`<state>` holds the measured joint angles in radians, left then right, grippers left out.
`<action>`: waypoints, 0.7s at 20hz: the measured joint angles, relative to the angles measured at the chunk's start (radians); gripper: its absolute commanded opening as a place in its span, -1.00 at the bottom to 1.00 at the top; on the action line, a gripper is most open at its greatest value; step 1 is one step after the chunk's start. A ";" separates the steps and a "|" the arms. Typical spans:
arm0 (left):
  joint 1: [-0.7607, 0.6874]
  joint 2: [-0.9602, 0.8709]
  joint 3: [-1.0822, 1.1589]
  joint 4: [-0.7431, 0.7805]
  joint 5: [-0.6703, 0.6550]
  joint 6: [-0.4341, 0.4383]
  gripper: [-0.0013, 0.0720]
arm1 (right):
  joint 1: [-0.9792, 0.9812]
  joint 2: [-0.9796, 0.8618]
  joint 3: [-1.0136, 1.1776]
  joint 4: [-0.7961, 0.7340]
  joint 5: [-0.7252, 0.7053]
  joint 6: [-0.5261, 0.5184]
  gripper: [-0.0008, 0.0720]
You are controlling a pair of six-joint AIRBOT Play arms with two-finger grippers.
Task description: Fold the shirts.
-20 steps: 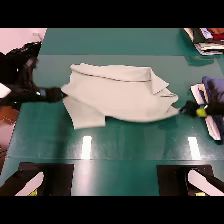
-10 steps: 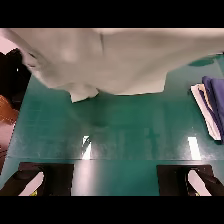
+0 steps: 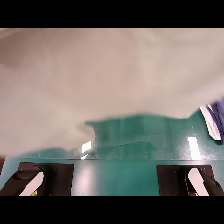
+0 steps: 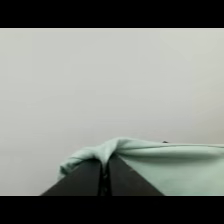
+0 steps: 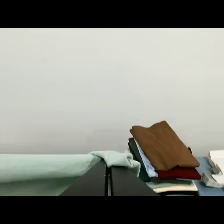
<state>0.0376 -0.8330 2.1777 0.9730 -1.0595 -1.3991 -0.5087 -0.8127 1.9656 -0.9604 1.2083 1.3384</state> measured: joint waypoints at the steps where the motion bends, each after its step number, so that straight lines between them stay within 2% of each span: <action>1: 0.000 0.000 -0.051 0.004 -0.002 -0.003 -0.90 | 0.000 -0.030 0.017 0.000 0.036 0.010 -0.93; 5: -0.001 -0.051 -0.328 0.014 -0.038 -0.013 -0.90 | 0.103 -0.179 -0.036 -0.022 0.174 0.030 -0.93; 8: -0.001 -0.154 -0.516 0.022 -0.088 -0.014 -0.90 | 0.241 -0.308 -0.159 -0.130 0.232 0.038 -0.93; 11: 0.000 -0.305 -0.641 0.024 -0.114 -0.013 -0.90 | 0.360 -0.453 -0.271 -0.240 0.241 0.044 -0.93; 14: 0.000 -0.490 -0.690 0.020 -0.071 0.014 -0.90 | 0.430 -0.616 -0.322 -0.290 0.187 0.051 -0.93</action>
<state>0.0372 -1.3228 1.4876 0.9928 -1.1301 -1.3846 -0.0784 -1.4284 1.6436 -1.2499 1.3949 1.3891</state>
